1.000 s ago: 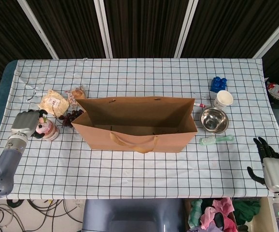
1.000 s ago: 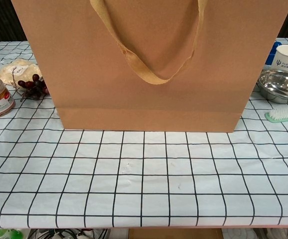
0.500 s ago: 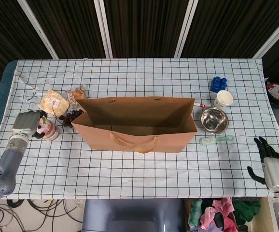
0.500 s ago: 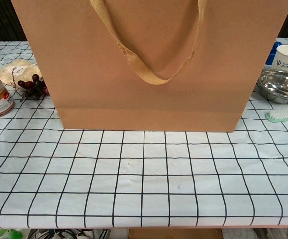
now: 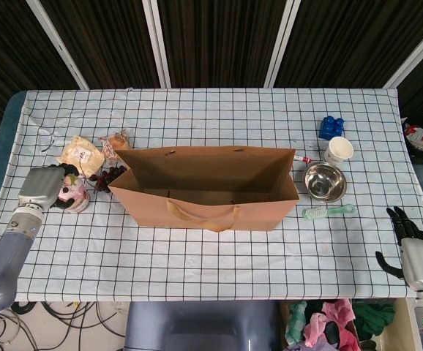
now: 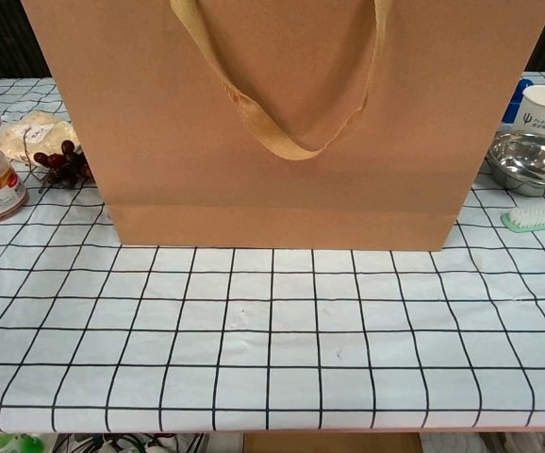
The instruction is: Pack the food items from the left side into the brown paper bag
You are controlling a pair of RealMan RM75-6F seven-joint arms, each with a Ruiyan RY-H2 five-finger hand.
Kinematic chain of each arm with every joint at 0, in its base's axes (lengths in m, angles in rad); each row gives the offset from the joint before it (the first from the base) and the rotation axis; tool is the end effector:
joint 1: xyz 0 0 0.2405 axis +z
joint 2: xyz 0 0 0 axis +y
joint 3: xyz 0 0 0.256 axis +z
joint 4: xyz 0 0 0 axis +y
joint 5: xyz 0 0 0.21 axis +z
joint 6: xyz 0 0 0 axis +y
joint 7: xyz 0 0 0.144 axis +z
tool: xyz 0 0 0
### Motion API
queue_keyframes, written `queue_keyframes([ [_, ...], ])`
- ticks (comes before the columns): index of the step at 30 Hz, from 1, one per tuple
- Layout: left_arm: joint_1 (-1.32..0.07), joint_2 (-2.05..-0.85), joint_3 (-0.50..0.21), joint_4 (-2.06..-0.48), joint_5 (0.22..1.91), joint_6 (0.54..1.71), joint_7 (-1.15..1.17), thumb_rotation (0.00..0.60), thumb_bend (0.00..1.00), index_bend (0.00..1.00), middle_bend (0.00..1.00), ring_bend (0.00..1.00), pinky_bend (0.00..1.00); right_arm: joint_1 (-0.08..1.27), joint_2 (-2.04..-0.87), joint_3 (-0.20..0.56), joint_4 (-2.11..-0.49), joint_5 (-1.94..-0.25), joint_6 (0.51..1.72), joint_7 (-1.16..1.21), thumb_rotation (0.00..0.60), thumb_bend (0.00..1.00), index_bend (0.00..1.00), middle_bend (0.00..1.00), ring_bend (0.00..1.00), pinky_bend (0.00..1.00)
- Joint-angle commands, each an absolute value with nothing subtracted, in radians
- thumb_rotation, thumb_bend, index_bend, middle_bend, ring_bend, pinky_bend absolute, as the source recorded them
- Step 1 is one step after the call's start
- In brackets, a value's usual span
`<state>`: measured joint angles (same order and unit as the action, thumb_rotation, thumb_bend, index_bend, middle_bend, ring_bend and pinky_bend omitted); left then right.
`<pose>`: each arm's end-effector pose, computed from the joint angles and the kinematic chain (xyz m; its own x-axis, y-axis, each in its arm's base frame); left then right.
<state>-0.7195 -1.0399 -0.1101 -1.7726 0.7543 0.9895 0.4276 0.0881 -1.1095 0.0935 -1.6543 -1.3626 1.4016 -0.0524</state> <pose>-0.2188 0.3446 0.1343 0.5224 0.2873 0.8028 0.8444 -0.0431 -0.5340 -0.3213 -0.1893 0.1601 0.3896 -0.0488 0.9197 -0.9126 0.1142 0.3927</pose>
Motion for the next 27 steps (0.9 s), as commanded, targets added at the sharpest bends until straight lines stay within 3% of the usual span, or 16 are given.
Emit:
queue_keyframes([
  [1,-0.68,-0.905,-0.159,-1.99,0.912,1.067,0.351,0.6,0.32,0.38,0.43,0.31,0.46,0.087,-1.108,0.093,-1.656,-1.359,1.401,-0.051,0.6,0.27,0.03,0.03,0.14,0.27],
  [8,-0.646,-0.829,-0.223,-2.133,1.042,1.154,0.261,0.6,0.32,0.38,0.43,0.31,0.47,0.086,-1.108,0.095,-1.656,-1.358,1.402,-0.047,0.6,0.27,0.03,0.03,0.14,0.27],
  [16,-0.64,-0.705,-0.32,-2.258,1.042,1.135,0.085,0.6,0.32,0.39,0.43,0.31,0.47,0.078,-1.102,0.095,-1.651,-1.355,1.407,-0.021,0.6,0.27,0.03,0.03,0.14,0.27],
  [27,-0.764,-0.769,-0.403,-2.253,0.938,1.101,0.118,0.6,0.32,0.43,0.45,0.33,0.47,0.076,-1.098,0.097,-1.648,-1.35,1.403,-0.006,0.6,0.27,0.03,0.03,0.14,0.27],
])
